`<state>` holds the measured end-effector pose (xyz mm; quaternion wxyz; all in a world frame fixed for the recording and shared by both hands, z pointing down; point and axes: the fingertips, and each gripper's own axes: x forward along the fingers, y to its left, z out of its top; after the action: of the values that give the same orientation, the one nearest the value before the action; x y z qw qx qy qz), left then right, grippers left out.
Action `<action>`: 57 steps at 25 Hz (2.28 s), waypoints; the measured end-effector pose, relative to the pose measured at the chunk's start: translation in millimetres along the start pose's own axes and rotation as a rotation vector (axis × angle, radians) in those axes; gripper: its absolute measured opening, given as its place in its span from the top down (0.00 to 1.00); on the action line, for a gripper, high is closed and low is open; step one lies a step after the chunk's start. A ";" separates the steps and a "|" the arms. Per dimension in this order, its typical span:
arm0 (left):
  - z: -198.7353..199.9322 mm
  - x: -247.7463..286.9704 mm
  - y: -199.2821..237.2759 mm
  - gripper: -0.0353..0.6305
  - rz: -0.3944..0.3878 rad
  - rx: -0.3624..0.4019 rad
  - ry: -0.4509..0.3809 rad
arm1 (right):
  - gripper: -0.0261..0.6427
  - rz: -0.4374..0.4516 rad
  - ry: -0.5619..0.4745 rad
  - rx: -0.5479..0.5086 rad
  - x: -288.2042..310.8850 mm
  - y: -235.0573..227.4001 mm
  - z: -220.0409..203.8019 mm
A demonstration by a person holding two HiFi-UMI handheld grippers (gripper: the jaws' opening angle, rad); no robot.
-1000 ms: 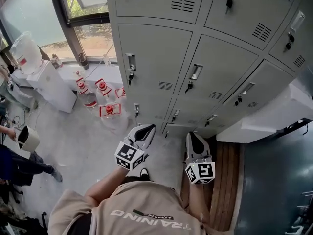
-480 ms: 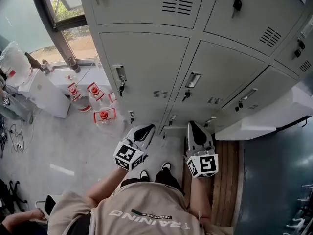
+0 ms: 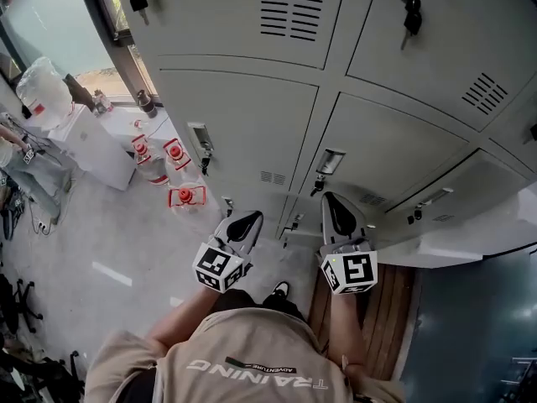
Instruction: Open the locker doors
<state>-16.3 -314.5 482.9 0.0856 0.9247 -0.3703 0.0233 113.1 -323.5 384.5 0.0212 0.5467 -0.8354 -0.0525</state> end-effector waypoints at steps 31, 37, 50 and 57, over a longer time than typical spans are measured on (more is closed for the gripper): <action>-10.5 -9.5 31.9 0.94 -0.056 -0.023 0.032 | 0.86 -0.055 0.049 0.033 58.6 -17.0 0.2; -10.5 -4.7 21.3 0.94 -0.153 -0.010 0.042 | 0.86 0.004 0.044 0.037 24.8 3.9 5.7; -16.1 22.6 -79.8 0.94 -0.377 0.042 0.058 | 0.87 -0.069 0.032 0.019 -132.4 8.5 6.3; -22.0 34.6 -171.7 0.94 -0.401 0.038 0.063 | 0.87 -0.081 0.042 0.019 -212.2 -24.4 3.1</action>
<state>127.5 -212.0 484.0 0.0827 0.9801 -0.1753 0.0419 220.2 -138.7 383.4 0.0313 0.5813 -0.8124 -0.0341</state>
